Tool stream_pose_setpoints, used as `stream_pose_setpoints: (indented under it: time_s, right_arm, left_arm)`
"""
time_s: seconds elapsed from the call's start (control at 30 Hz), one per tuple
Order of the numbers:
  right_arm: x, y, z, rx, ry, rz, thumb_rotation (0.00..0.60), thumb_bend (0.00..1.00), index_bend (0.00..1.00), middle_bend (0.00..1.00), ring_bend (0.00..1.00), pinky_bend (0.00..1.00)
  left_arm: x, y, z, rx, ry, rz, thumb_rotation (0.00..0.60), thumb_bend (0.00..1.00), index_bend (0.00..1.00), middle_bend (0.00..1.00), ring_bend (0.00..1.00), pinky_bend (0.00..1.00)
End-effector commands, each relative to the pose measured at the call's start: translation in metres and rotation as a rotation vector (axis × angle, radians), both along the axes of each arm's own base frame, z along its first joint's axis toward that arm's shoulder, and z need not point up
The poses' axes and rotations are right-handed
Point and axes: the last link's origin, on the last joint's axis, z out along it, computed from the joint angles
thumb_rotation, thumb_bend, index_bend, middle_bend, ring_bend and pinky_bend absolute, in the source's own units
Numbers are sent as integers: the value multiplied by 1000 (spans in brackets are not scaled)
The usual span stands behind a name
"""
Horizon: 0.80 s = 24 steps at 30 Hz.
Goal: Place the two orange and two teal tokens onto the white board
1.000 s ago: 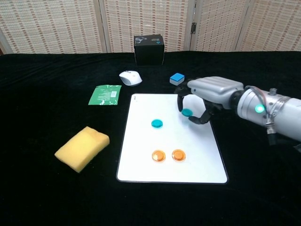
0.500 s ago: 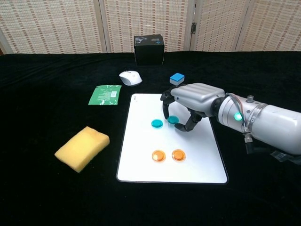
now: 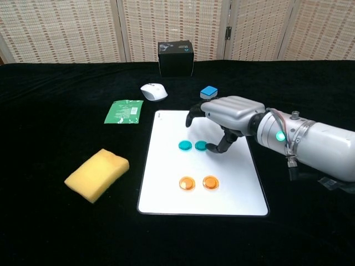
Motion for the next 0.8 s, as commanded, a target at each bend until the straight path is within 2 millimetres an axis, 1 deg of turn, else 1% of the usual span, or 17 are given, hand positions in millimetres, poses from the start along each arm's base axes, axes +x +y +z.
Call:
stream_pose_setpoints:
  time_s: [0.03,0.13,0.17,0.27,0.37,0.43,0.47,0.53,0.63,0.7,0.8]
  right_arm:
    - [-3,-2,20,-52,-28,-1,600,456,260,143,0,0]
    - [-18,0,50,-133,-34,-17,600,455,255,138,0,0]
    - [-27,2,64,-170,-34,-30,600,456,249,136,0,0]
    - [-50,11,97,-252,-39,-75,600,456,199,117,0,0]
    - [-81,30,136,-333,-46,-140,600,455,145,85,0,0]
    - [-98,44,154,-365,-50,-173,600,456,120,60,0,0]
    - [-108,54,165,-388,-51,-191,600,455,109,51,0,0]
    - [-123,71,179,-419,-56,-220,600,455,56,21,0,0]
    - [-143,98,197,-442,-76,-263,600,456,2,0,0,0]
    - [-154,115,205,-453,-99,-292,600,456,0,0,0,0]
    - [-166,136,209,-454,-122,-315,600,455,0,0,0,0]
  left_arm:
    - [1,1,1,2,-2,-3,600,175,12,0,4,0]
    - [2,3,2,7,-5,-9,600,175,12,0,4,0]
    - [2,3,3,9,-6,-12,600,175,12,0,4,0]
    - [4,5,3,13,-9,-21,600,175,12,0,4,0]
    - [8,7,4,24,-6,-28,600,175,12,0,4,0]
    - [10,7,4,25,-6,-33,600,175,12,0,4,0]
    - [12,7,4,27,-6,-35,600,175,12,0,4,0]
    - [14,7,4,31,-2,-39,600,175,12,0,4,0]
    - [18,6,4,34,1,-44,600,175,12,0,4,0]
    - [21,6,4,34,3,-49,600,175,11,0,5,0]
    - [25,5,4,35,5,-55,600,175,12,0,5,0]
